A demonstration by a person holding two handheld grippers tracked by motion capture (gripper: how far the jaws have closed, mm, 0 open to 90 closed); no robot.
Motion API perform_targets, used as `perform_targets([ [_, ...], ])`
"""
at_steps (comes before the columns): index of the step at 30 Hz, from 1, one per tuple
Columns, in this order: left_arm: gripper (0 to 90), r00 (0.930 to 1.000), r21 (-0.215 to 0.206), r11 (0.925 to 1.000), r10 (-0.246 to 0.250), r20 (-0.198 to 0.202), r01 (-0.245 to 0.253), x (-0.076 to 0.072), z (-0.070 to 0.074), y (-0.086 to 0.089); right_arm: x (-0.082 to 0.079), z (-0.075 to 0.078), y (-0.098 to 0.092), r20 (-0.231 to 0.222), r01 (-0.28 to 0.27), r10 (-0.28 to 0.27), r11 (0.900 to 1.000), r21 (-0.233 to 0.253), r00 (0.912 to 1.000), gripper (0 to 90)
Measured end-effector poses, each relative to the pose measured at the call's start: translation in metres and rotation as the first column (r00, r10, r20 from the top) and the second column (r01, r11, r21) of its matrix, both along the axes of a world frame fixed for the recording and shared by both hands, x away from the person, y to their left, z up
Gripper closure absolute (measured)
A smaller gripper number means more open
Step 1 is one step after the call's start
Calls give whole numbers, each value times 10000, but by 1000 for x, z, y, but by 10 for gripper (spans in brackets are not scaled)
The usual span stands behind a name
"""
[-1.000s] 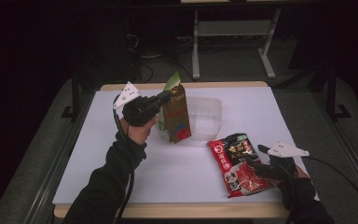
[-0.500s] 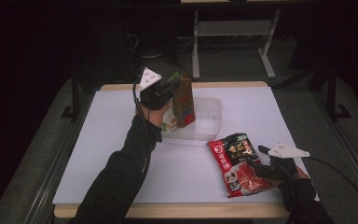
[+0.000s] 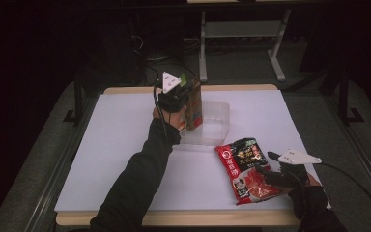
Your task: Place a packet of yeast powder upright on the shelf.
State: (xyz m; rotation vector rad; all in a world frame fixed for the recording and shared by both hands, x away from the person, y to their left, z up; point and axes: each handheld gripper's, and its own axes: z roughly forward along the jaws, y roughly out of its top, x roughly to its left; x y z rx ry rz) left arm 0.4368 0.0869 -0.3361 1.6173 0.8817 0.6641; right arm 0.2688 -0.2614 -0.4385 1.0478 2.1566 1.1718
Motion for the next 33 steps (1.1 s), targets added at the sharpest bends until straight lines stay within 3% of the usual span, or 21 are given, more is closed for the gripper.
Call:
perform_targets([
  [8,853,9993,111,9994,-335,-154,337,-5,-18,-2,-1,0,0,-27,21,-21,10000,1,10000,316],
  [10,850,9986,-138,9987,-483,-198,481,-7,-19,0,-1,0,0,-29,17,-17,10000,-1,10000,316],
  [17,824,9930,223,9928,-1179,-73,1180,-16,-18,3,-2,0,0,-71,-27,27,10000,-62,10000,316],
  [33,792,9882,408,9874,-1523,-188,1530,-26,-21,26,-1,-3,2,-324,-132,126,9998,-157,9994,342],
])
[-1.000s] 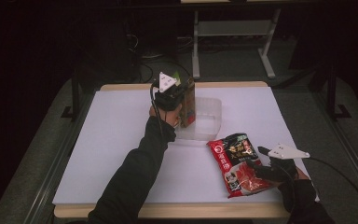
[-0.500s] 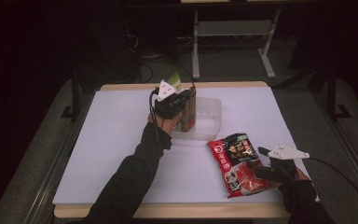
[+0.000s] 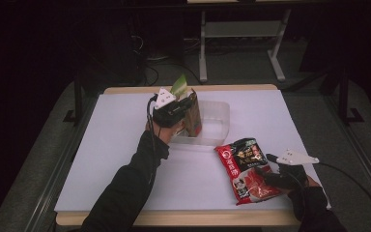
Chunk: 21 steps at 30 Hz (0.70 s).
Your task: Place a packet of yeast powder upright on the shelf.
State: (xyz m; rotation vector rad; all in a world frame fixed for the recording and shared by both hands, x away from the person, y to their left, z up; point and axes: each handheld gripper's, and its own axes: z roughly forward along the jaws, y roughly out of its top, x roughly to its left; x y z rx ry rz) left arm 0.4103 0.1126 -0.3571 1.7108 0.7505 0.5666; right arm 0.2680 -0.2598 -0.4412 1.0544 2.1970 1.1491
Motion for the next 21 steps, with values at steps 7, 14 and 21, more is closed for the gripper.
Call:
perform_targets([
  [7,700,9995,351,9990,-294,88,291,-6,4,2,0,-1,0,-42,-16,16,10000,-43,10000,342],
  [14,631,9979,406,9971,-645,86,641,-17,9,8,0,0,-2,-24,2,-2,10000,-93,10000,362],
  [21,595,9968,692,9947,-774,181,760,-32,11,25,-2,0,-2,-59,27,-28,10000,-71,10000,380],
])
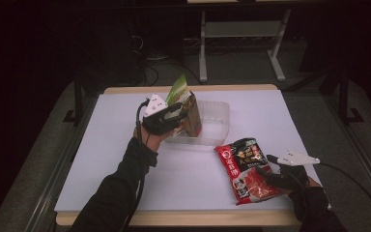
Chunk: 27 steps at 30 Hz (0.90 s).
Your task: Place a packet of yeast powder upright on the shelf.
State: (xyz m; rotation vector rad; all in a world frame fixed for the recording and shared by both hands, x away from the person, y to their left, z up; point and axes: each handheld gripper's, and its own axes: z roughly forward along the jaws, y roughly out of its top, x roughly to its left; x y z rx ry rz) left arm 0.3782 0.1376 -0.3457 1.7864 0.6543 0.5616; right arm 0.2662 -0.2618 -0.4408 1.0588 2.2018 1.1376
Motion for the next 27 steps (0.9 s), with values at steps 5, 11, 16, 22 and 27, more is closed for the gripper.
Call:
perform_targets([
  [5,579,9991,183,9996,-243,349,236,-16,4,14,-1,0,-1,-6,-9,9,10000,12,10000,405],
  [11,570,9956,553,9965,-667,661,630,-40,1,32,-2,2,0,20,-56,56,10000,-26,10000,416],
  [16,544,9950,870,9936,-778,622,722,-58,-14,56,-2,3,-3,11,-1,1,10000,76,10000,398],
  [22,489,9958,1531,9845,-893,207,851,-78,-41,78,1,3,-5,-317,-170,178,9995,259,9993,344],
  [27,455,9949,1777,9791,-938,-374,990,-93,-60,92,3,0,-4,-922,-413,453,9982,446,9947,329],
])
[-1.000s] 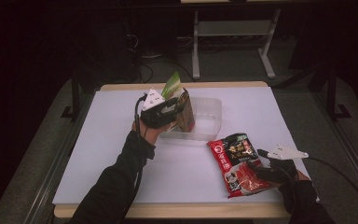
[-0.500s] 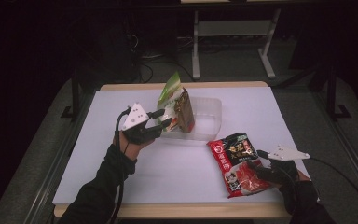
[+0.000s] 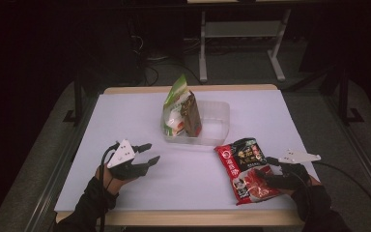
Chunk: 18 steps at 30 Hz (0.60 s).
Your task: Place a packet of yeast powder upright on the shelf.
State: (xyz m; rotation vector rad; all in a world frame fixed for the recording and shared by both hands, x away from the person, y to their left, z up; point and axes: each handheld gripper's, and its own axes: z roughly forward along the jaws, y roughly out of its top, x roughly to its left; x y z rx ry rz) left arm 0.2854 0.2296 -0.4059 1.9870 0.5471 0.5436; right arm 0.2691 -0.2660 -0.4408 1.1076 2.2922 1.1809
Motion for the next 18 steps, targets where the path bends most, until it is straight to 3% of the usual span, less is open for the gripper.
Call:
perform_targets([
  [4,435,9992,78,9998,194,-353,-191,-4,-8,9,1,-1,-1,-315,-83,87,9999,141,9995,323],
  [8,431,9984,-130,9995,287,-497,-293,-3,-9,14,2,-1,-3,-534,-43,58,9996,268,9986,328],
  [13,451,9985,-96,9998,180,-508,-185,-3,-10,14,3,1,-4,-651,-15,25,9999,145,9979,352],
  [18,470,9981,-89,9997,230,-580,-235,-1,-12,14,1,3,-14,-433,362,-352,9991,241,9984,543],
])
